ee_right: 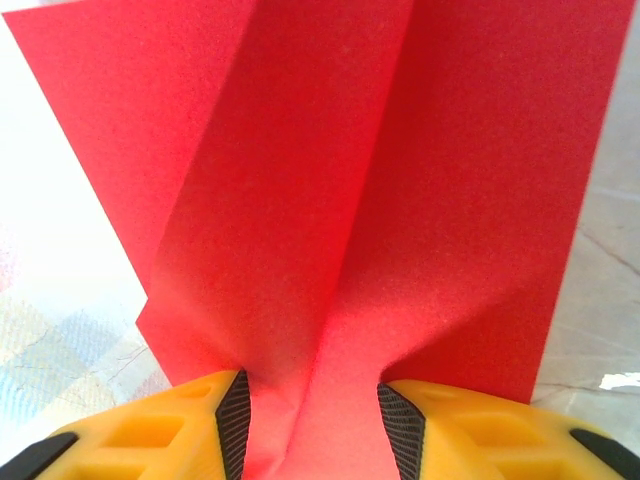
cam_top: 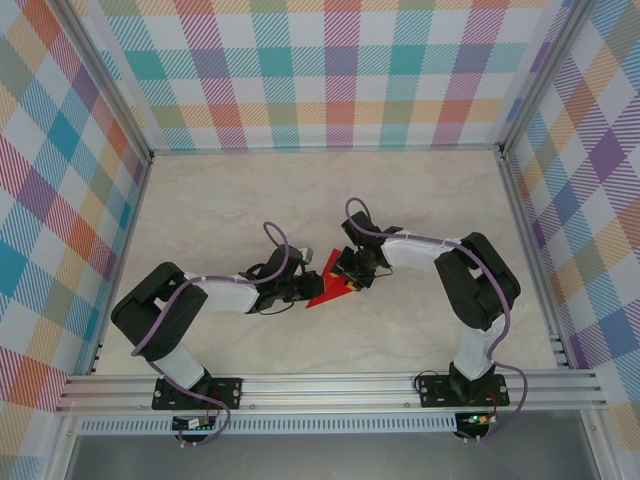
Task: Fold a paper plane with a square sheet of paper (pick it up from the middle)
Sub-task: Fold the wing for the third time at the center of the table.
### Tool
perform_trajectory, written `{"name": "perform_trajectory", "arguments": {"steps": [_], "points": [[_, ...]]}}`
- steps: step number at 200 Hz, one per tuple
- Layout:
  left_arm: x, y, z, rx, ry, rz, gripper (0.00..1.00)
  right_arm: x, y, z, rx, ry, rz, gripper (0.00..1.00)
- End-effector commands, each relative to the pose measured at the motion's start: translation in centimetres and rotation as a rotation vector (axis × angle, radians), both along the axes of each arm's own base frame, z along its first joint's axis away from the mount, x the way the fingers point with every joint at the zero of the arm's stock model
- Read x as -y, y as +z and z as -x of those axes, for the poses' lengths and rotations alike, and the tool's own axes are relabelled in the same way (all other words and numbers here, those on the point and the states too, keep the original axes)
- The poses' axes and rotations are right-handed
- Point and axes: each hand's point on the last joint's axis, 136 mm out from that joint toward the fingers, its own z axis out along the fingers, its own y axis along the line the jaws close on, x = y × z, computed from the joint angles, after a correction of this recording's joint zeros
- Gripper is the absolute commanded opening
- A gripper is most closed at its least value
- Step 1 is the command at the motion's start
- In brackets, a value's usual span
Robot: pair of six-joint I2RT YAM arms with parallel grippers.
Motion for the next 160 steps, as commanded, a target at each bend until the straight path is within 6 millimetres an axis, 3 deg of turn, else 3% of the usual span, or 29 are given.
{"name": "perform_trajectory", "arguments": {"steps": [1, 160], "points": [[-0.3, 0.4, -1.0, 0.013, 0.030, -0.014, 0.12, 7.7, -6.8, 5.5, -0.209, -0.036, 0.351, 0.46], [-0.9, -0.8, -1.3, -0.003, 0.052, -0.066, 0.12, 7.8, -7.2, 5.8, -0.233, -0.030, 0.363, 0.49]]}}
